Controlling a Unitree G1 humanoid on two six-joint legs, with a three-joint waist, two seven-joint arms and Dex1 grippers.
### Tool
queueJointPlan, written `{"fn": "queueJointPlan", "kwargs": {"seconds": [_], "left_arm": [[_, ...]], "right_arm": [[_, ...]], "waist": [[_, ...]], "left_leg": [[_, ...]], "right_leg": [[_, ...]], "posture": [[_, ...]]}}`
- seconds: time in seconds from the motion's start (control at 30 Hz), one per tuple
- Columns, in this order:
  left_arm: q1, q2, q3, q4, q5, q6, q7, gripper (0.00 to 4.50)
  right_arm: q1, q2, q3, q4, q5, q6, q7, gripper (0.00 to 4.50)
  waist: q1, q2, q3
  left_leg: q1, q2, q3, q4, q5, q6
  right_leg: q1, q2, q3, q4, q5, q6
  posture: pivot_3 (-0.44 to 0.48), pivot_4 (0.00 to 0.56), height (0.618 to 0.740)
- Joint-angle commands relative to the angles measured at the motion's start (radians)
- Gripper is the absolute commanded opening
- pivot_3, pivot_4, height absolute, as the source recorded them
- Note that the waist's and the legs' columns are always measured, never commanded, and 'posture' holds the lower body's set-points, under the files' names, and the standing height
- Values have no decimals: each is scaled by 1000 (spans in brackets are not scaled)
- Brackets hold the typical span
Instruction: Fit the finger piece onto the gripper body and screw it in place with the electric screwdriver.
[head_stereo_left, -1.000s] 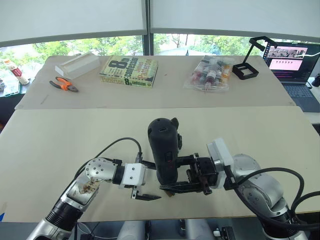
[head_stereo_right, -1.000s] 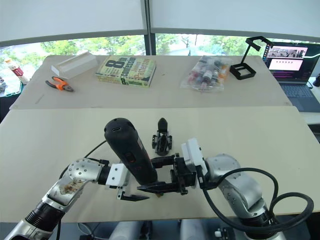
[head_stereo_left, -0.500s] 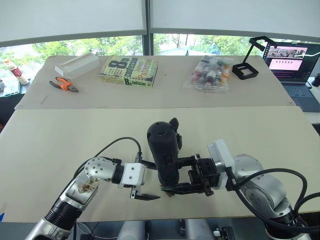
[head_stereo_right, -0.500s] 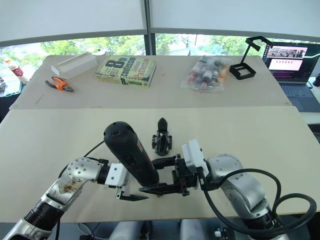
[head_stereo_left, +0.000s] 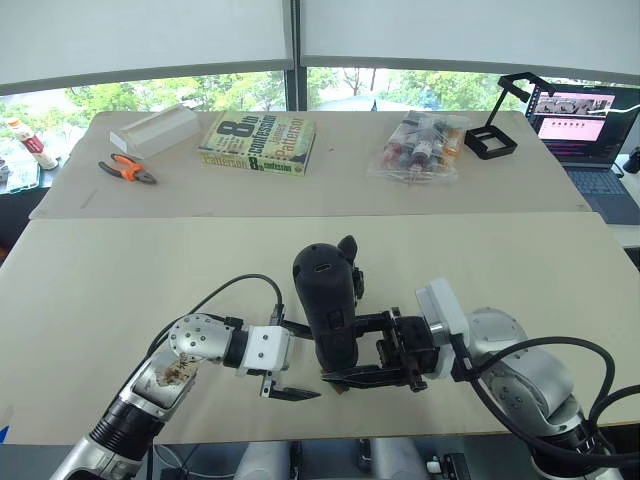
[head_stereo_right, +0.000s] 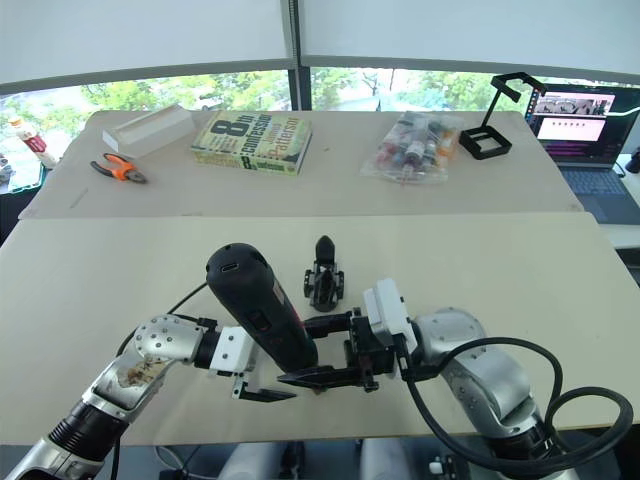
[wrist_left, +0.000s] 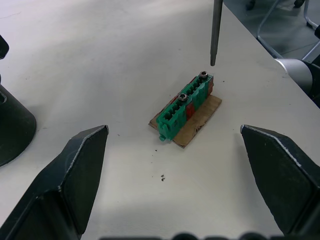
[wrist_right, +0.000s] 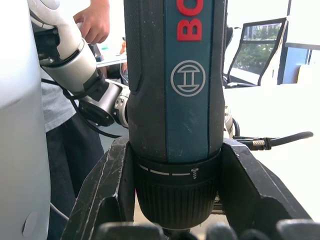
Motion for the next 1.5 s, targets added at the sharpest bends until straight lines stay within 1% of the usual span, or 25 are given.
{"fn": "queueJointPlan", "kwargs": {"seconds": [0.03,0.73,1.13,1.5], "left_arm": [[-8,3,10,-17,-18,-11,-5,4500],[-11,1,10,-17,-19,-11,-5,4500],[-13,0,10,-12,-17,-14,-4,4500],[-12,2,11,-16,-18,-13,-4,4500]], "right_arm": [[-23,-1,-11,-25,22,-10,8,1897],[-13,2,2,-18,-6,-23,11,1897],[-1,-16,-12,-9,-4,-33,33,1897],[-2,-3,-7,10,-19,-46,38,1897]], "waist": [[0,0,0],[0,0,0],[0,0,0],[0,0,0]], "left_leg": [[0,0,0,0,0,0],[0,0,0,0,0,0],[0,0,0,0,0,0],[0,0,0,0,0,0]], "right_leg": [[0,0,0,0,0,0],[0,0,0,0,0,0],[0,0,0,0,0,0],[0,0,0,0,0,0]], "posture": [[0,150,740],[0,150,740],[0,150,740],[0,150,740]]}}
